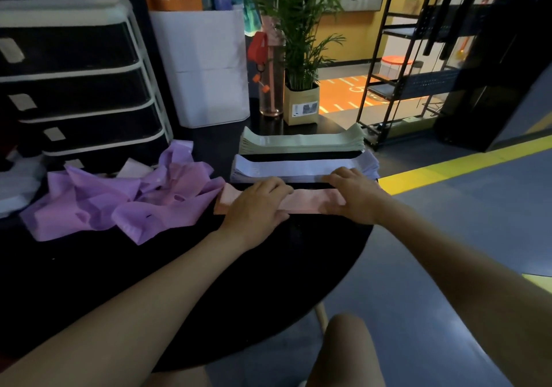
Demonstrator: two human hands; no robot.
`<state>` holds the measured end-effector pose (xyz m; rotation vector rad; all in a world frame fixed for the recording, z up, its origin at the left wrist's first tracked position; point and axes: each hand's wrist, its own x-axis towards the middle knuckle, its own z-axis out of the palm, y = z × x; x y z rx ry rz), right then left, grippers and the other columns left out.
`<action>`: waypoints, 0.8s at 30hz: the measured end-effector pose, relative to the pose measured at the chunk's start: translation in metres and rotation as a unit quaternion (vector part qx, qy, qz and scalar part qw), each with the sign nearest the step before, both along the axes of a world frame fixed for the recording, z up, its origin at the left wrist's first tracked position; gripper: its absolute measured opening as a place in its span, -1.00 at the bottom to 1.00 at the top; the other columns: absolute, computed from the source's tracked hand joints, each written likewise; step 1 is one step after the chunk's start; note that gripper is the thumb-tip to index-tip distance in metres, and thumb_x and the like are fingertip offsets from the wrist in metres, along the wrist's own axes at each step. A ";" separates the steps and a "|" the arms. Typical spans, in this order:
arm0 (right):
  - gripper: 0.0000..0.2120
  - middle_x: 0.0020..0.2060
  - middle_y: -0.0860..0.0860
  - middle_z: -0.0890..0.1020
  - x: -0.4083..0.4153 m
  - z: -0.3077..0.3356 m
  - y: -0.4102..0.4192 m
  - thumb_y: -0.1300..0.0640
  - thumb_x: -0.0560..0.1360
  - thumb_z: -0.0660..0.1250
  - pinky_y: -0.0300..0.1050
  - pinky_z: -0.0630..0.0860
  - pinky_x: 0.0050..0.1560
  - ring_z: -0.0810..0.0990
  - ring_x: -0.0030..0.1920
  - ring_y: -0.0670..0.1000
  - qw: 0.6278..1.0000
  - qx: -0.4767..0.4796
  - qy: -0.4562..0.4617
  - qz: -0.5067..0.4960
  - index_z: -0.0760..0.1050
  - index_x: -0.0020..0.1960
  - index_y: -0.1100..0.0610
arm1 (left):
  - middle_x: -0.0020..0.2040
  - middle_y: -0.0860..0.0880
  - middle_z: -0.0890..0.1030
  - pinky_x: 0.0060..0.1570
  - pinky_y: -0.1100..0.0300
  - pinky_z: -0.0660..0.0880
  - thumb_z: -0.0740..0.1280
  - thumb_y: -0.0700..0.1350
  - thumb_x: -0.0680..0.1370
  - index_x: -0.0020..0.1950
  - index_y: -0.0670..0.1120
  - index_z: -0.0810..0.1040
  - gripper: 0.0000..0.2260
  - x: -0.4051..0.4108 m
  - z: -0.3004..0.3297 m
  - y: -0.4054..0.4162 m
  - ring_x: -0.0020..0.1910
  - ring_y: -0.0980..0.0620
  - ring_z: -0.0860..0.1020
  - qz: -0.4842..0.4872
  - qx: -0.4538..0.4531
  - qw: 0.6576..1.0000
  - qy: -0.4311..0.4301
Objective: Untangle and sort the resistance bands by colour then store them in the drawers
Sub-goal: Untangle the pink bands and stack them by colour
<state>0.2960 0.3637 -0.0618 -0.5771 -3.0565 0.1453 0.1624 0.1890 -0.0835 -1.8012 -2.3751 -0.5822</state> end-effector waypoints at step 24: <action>-0.45 0.28 0.12 0.40 -0.024 0.020 -0.015 -0.04 0.51 0.31 0.03 0.35 0.25 0.36 0.28 0.15 0.994 -0.062 0.034 0.086 0.28 0.43 0.11 | 0.32 0.01 0.40 0.18 0.13 0.32 0.26 -0.13 0.55 0.39 0.00 0.33 -0.59 -0.011 0.020 0.012 0.28 -0.01 0.38 0.033 -0.038 0.999 0.010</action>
